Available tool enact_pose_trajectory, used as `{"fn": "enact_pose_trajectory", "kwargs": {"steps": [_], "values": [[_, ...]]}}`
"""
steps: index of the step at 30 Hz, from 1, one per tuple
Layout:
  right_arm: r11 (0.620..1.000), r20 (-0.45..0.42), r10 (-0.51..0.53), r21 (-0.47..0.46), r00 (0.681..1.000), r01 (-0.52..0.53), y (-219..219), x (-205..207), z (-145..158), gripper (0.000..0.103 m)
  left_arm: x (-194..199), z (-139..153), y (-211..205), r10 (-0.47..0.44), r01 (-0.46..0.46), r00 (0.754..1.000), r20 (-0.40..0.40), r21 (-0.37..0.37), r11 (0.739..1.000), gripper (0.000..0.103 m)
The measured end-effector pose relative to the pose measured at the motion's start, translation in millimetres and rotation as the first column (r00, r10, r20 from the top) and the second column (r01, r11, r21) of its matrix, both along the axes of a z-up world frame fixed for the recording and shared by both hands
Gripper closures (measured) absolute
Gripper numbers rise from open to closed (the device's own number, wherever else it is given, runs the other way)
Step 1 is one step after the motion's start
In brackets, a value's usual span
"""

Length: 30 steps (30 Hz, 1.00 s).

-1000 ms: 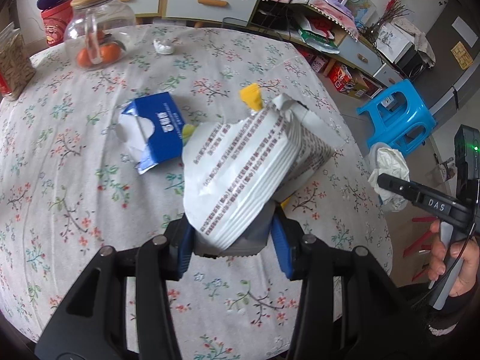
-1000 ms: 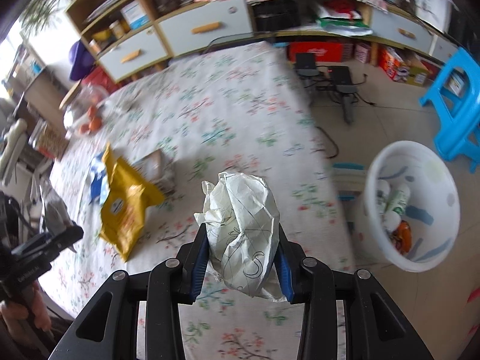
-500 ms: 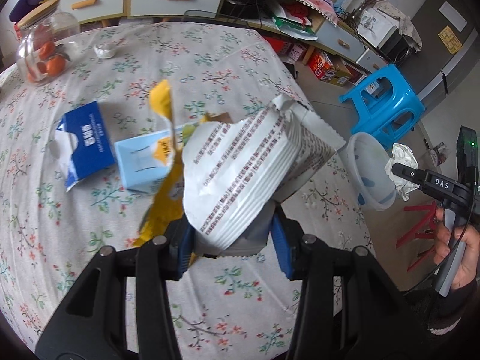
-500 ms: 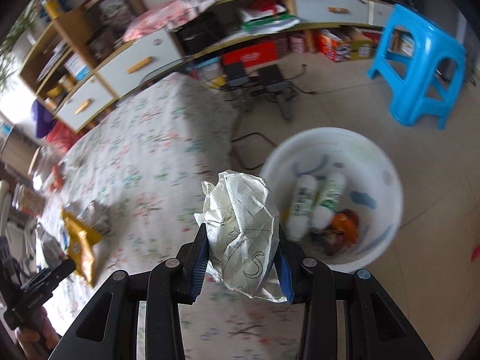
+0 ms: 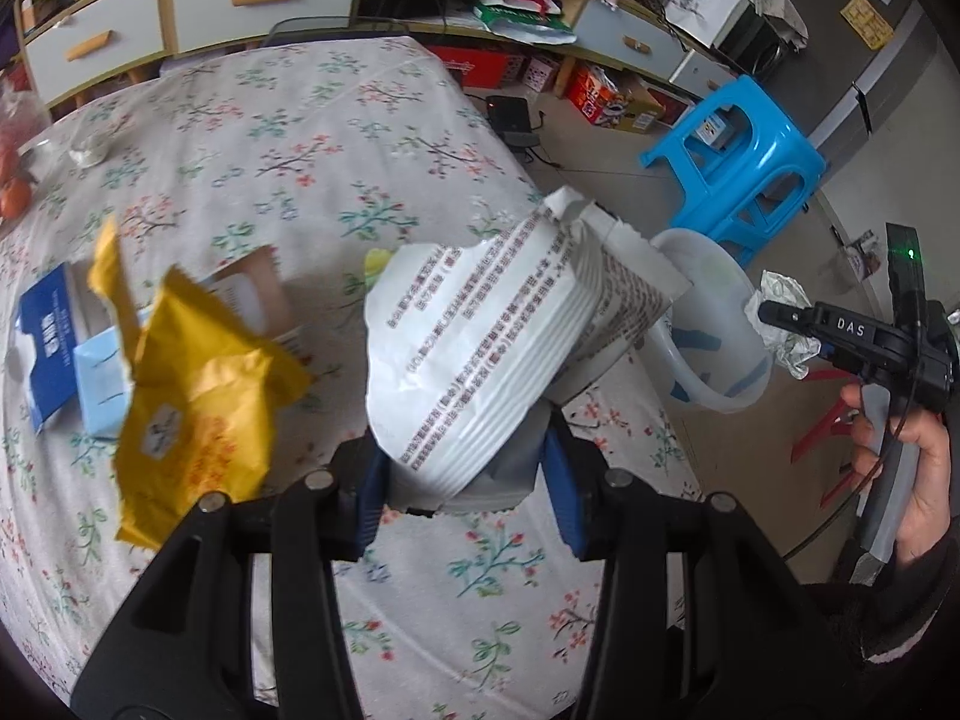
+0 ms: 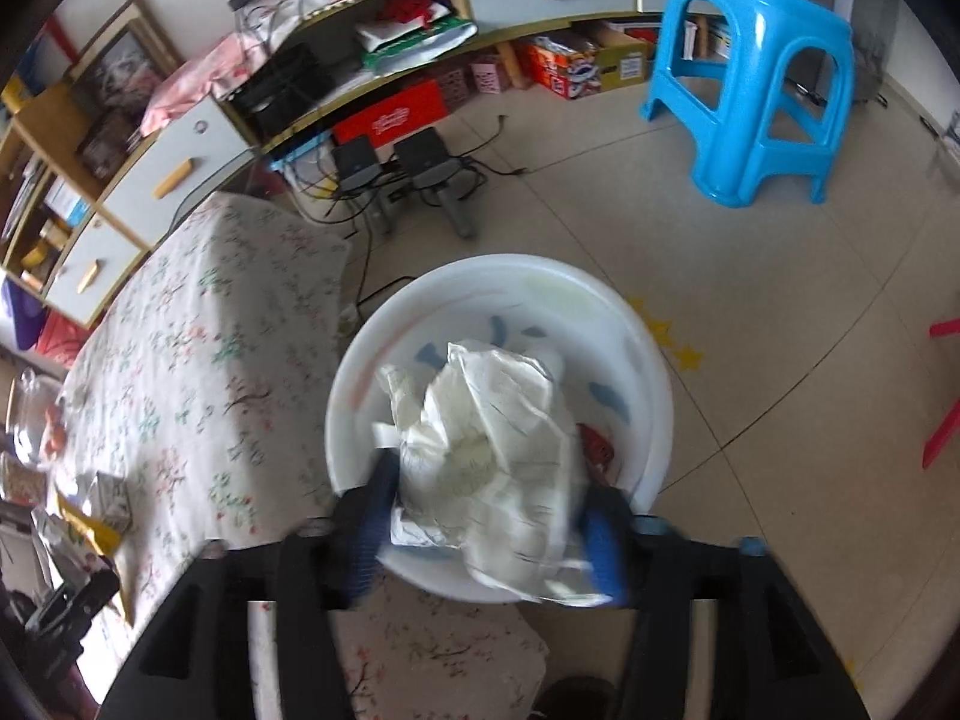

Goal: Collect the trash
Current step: 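Carry the white bag over the bucket and open the right gripper while the left gripper carries the cups, then lower the cup stack into the bucket and open the left gripper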

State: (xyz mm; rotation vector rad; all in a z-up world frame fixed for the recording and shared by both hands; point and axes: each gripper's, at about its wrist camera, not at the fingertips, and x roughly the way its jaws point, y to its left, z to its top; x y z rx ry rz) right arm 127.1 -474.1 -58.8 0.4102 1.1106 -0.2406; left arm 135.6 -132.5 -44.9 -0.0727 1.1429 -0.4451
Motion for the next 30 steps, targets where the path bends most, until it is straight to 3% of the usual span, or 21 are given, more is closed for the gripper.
{"fn": "enact_pose_trajectory", "kwargs": {"steps": [12, 24, 30], "values": [[0.999, 0.021, -0.044, 0.013, 0.999, 0.044, -30.9, -22.0, 10.8, 0.031, 13.2, -5.3, -74.2, -0.092, 0.093, 0.995, -0.027, 0.019, 0.996, 0.055], [0.996, 0.027, -0.091, -0.018, 0.995, 0.092, -72.4, -64.6, 14.9, 0.03, 17.5, -19.1, -172.7, -0.254, 0.255, 0.967, -0.025, 0.024, 0.967, 0.055], [0.994, 0.031, -0.111, -0.009, 0.993, 0.112, -86.3, -74.8, 15.2, 0.029, 22.2, -23.4, -196.3, -0.279, 0.279, 0.96, -0.01, 0.033, 0.96, 0.053]]}}
